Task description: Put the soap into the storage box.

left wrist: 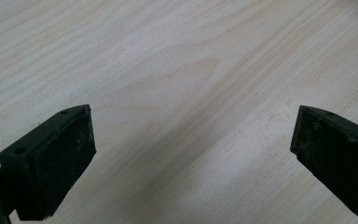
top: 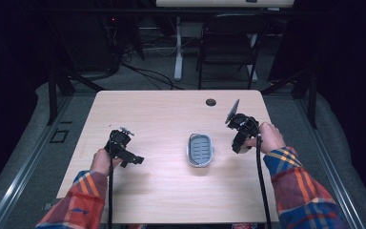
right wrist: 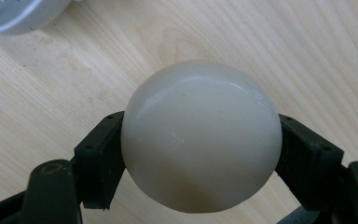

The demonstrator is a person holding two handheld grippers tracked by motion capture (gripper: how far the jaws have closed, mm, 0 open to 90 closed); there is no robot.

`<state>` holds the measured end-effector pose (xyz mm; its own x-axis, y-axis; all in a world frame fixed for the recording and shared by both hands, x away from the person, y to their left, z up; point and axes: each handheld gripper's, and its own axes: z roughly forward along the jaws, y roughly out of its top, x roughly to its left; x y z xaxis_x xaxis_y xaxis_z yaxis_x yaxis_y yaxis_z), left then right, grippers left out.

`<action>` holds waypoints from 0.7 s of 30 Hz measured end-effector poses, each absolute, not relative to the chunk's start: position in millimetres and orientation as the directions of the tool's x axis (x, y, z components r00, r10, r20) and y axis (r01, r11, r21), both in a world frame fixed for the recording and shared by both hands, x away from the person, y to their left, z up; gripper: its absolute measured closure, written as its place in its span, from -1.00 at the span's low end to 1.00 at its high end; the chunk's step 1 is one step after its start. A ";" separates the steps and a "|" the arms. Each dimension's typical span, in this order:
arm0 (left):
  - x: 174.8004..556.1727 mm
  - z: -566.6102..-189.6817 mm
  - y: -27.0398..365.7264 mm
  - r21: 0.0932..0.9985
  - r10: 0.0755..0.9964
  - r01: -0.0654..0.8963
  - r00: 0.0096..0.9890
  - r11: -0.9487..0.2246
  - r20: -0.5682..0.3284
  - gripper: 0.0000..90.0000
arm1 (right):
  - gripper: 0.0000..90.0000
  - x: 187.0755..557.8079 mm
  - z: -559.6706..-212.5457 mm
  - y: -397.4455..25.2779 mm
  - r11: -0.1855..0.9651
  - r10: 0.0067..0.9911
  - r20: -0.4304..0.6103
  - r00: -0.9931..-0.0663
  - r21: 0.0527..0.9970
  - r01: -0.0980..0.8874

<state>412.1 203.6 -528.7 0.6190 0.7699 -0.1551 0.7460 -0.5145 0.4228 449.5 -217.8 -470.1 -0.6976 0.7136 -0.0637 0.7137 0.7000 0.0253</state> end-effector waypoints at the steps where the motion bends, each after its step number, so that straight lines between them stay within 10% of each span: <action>1: 412.1 -528.7 203.6 0.423 0.770 0.745 0.620 -0.515 -0.155 -1.00 | -0.47 449.5 -470.1 -216.3 0.697 0.717 -0.063 -0.694 0.041 0.716; 21: 411.9 -528.0 204.7 0.430 0.767 0.743 0.621 -0.512 -0.160 -1.00 | -0.47 456.9 -451.4 -188.0 0.743 0.668 -0.089 -0.739 0.020 0.669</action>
<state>411.9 204.7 -528.0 0.6209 0.7675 -0.1596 0.7434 -0.5120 0.4303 456.9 -188.0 -451.4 -0.7386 0.6682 -0.0890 0.6694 0.7426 0.0199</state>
